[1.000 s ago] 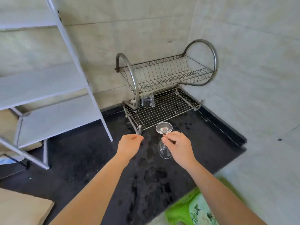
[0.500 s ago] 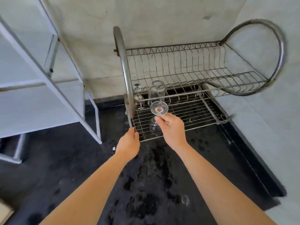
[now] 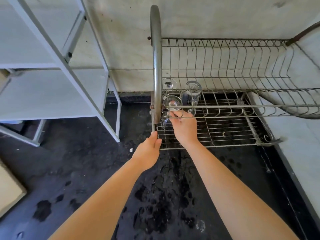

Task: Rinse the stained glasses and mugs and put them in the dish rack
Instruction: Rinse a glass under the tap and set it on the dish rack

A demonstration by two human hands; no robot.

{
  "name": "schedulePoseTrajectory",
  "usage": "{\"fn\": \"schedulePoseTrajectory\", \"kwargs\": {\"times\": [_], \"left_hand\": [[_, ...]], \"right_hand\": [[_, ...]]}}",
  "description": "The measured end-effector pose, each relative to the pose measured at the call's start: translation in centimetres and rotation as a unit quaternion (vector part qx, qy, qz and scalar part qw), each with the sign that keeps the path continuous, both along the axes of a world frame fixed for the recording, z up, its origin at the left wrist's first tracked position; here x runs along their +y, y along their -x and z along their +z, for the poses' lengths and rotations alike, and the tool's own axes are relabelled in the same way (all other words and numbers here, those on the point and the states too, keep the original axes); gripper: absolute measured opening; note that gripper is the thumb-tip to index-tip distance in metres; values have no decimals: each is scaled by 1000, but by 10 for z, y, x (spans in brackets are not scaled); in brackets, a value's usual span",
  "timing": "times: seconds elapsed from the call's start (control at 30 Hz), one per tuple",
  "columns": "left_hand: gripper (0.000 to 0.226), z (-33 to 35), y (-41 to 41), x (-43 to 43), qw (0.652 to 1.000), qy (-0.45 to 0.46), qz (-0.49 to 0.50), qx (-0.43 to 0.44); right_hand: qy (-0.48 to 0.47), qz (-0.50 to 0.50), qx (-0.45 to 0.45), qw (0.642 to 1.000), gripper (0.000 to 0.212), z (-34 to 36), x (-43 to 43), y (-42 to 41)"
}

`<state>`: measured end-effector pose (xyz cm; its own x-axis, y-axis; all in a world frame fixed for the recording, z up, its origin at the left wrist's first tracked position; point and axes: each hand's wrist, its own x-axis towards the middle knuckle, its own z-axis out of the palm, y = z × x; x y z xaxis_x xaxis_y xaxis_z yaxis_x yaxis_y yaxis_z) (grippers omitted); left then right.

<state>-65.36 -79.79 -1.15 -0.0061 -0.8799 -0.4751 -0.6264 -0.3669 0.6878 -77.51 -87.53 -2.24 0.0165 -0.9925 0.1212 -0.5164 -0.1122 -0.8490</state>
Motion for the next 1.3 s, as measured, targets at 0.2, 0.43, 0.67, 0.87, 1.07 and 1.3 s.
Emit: {"fn": "schedulePoseTrajectory", "kwargs": {"times": [0.2,0.43,0.67,0.87,1.07,1.3], "left_hand": [[50,-2,1,-1,1000,-12,-1,-7],[46,1,2,6,991,37,-14,-129],[37,14,-10,28,982,121,83,-121],[37,25,-57,90,975,120,128,-134],[37,31,-140,184,962,132,159,-180],[35,37,-258,346,944,108,211,-230]], "right_hand": [[-85,-1,16,996,28,1,-4,1],[-135,19,44,990,47,26,8,8],[-98,-23,56,993,31,29,49,9],[-77,16,39,996,18,33,118,-28],[-74,113,74,988,20,41,193,-105],[-99,271,156,945,29,42,322,-223]]}}
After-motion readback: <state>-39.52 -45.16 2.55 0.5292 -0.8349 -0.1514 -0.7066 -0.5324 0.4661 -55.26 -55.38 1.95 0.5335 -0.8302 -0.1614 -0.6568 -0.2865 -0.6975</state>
